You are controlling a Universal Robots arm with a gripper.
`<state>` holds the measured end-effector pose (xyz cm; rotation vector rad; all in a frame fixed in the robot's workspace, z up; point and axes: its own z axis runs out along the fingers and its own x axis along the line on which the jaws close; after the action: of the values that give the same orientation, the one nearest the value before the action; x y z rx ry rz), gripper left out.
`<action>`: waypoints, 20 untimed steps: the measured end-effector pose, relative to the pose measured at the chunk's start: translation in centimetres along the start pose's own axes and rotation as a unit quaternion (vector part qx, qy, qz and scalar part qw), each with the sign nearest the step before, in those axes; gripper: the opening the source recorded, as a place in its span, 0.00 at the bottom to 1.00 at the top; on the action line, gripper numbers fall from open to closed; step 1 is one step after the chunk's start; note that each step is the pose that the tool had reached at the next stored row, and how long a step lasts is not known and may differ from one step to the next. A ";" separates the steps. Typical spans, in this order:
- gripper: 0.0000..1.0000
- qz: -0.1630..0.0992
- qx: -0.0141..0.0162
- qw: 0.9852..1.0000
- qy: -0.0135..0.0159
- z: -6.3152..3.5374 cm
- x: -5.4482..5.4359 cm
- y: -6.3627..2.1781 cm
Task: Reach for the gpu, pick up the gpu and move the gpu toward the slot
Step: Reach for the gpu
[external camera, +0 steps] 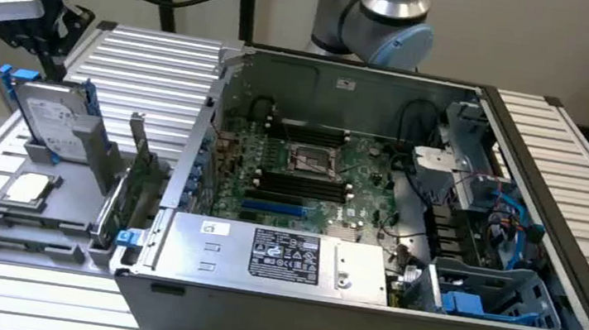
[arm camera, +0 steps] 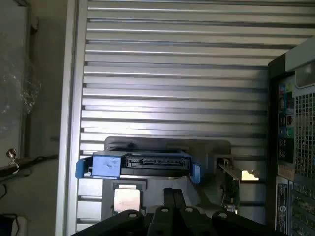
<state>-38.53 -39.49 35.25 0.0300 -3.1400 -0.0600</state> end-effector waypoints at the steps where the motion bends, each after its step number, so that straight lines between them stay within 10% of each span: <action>1: 0.11 0.000 0.000 1.000 0.000 0.00 0.0 0.00; 14: 0.11 0.000 0.000 1.000 0.000 -0.01 0.0 -0.04; 20: 0.11 0.000 0.000 1.000 0.000 -0.07 -0.6 -1.95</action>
<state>-37.87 -41.43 35.25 0.0299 -3.1396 -0.0600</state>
